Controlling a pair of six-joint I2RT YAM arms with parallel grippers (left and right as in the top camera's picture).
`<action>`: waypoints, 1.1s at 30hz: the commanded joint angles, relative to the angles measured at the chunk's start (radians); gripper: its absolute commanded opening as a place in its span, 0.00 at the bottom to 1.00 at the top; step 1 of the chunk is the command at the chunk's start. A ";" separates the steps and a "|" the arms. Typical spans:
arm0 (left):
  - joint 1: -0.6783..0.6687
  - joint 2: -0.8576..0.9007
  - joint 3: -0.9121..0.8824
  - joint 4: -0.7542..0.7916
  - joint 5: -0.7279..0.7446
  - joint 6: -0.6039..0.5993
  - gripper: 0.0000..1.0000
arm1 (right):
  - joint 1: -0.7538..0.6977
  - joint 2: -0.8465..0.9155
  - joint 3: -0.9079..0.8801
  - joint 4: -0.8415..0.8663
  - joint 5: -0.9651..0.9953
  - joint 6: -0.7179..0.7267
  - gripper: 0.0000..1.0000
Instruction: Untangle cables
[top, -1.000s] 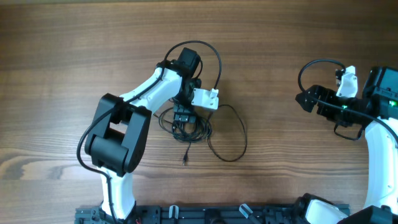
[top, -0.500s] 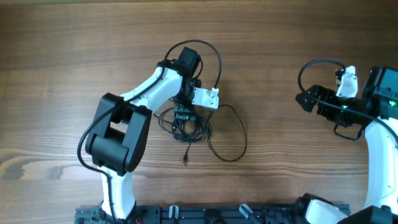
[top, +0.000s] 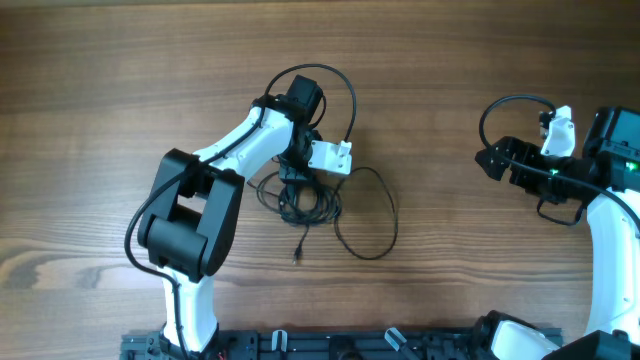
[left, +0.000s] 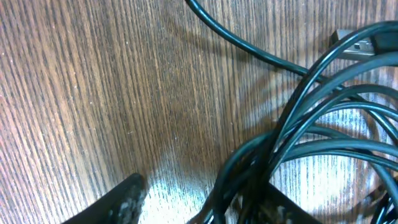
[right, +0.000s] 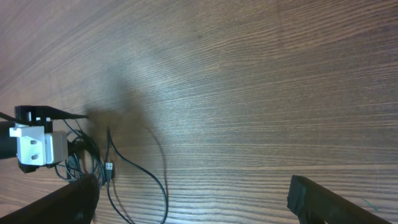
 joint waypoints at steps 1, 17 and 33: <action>0.006 0.122 -0.070 -0.005 -0.085 0.008 0.32 | -0.003 0.010 -0.004 0.000 0.003 -0.020 1.00; 0.006 0.071 0.050 0.032 -0.164 -0.412 0.04 | -0.003 0.006 -0.004 -0.005 -0.156 -0.109 0.93; 0.006 -0.423 0.175 0.063 0.023 -0.938 0.04 | -0.003 -0.248 -0.004 -0.055 -0.324 -0.265 0.97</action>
